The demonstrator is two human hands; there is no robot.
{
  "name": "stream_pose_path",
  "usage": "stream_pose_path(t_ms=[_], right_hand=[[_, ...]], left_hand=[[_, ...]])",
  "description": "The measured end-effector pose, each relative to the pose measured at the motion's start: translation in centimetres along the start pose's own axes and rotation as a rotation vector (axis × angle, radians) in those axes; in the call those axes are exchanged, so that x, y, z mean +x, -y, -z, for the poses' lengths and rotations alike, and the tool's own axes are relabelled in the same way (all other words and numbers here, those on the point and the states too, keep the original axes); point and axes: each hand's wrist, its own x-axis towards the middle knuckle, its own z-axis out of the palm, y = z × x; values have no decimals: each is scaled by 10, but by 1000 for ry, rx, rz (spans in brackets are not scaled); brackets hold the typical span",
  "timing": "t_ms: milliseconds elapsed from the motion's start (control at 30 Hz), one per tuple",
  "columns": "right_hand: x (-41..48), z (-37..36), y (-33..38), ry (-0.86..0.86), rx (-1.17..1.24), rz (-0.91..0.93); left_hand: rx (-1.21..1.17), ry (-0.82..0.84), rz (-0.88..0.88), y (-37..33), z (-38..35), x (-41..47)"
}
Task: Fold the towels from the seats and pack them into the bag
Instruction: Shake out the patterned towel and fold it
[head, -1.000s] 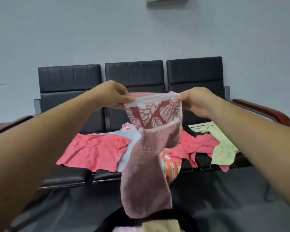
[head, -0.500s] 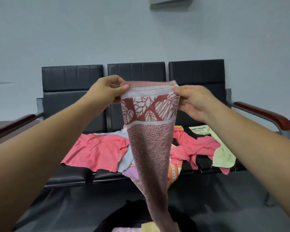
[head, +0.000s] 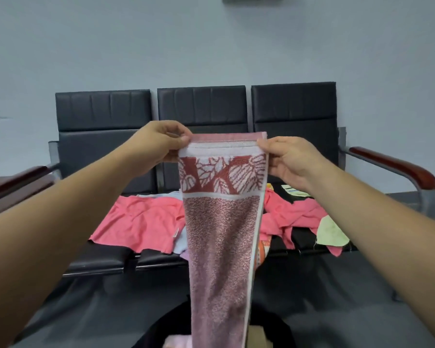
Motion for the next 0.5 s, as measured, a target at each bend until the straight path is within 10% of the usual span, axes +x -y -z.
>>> stream_pose_path(t_ms=[500], right_hand=[[1,6,-3,56,-157,-216]], left_hand=[[-76,-93,-18,24,-10,14]])
